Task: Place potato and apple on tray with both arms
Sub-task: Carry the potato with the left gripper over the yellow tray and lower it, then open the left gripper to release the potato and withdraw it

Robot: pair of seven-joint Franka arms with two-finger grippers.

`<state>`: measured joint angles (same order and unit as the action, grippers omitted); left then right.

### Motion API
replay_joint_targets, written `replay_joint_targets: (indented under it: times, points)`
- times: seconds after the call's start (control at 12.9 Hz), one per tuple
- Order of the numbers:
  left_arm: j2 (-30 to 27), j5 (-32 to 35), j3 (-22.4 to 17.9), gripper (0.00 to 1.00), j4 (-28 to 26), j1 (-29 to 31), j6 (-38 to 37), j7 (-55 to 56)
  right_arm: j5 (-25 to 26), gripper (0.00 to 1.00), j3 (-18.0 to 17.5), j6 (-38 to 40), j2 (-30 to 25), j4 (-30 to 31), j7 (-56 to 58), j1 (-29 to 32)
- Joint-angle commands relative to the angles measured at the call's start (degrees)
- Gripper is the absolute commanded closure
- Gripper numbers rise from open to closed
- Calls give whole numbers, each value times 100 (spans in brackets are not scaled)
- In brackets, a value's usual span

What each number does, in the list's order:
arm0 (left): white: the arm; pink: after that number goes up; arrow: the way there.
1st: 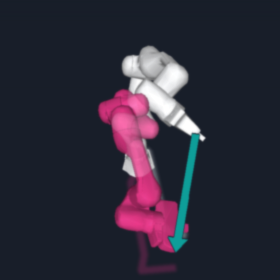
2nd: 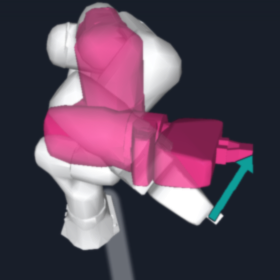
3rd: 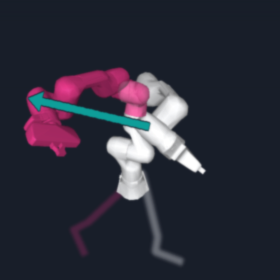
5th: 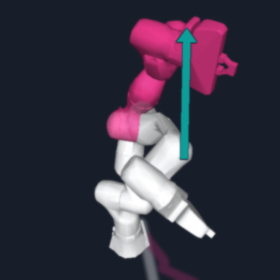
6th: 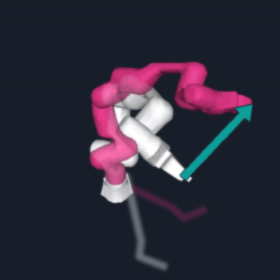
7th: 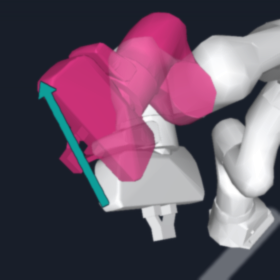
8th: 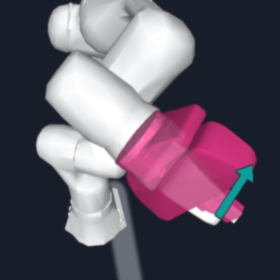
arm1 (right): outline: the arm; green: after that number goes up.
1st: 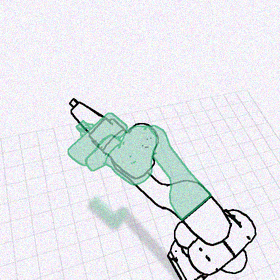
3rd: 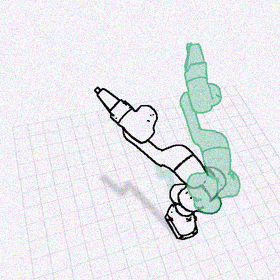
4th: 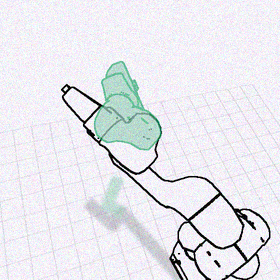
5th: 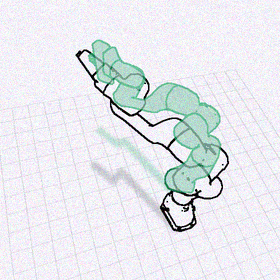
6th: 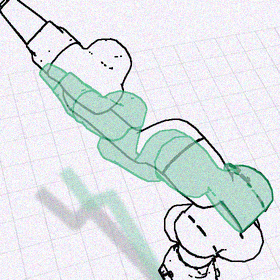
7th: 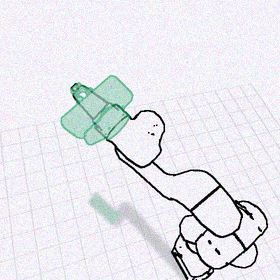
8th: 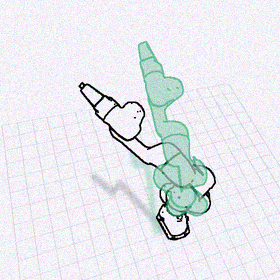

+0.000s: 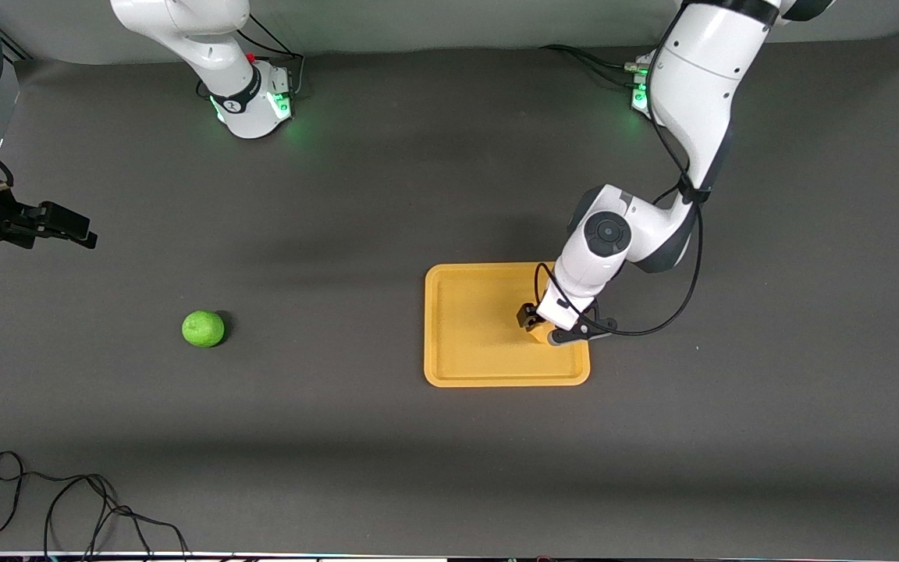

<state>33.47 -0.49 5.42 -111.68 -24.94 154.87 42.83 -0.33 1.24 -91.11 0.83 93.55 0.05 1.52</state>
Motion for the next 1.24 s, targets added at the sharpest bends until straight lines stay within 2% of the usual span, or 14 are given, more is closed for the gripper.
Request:
replay_joint_targets:
  times: [0.0, 0.15, 0.39, 0.54, 0.85, 1.0, 1.08, 1.16]
  points:
    - [-330, 347, -373, 0, 269, -46, -787, -141, 59, 0, 52, 76, 58, -127, 109, -38]
    - [-734, 357, -384, 0, 742, 189, -2095, -616, 51, 0, 69, 76, 49, -135, 109, -21]
    - [-850, 278, -366, 0, 2032, 498, -4187, -1258, 51, 0, 69, 67, 49, -144, 109, -21]
    - [-955, 173, -357, 0, 2571, 735, -5068, -1784, 51, 0, 69, 49, 58, -136, 109, -38]
    - [-1508, 41, -384, 0, 2634, 1366, -5774, -2733, 7, 0, 60, 14, 154, -171, 109, -38]
    - [-1763, 58, -392, 1, 2652, 1894, -5801, -3838, 51, 0, 78, -21, 172, -110, 257, -3]
    - [-1869, 76, -392, 2, 2652, 2096, -5819, -4261, 42, 0, 130, -160, 172, -5, 537, 14]
    - [-1966, 111, -392, 2, 2661, 2264, -5932, -4544, -2, 0, 340, -475, 103, 301, 801, -3]
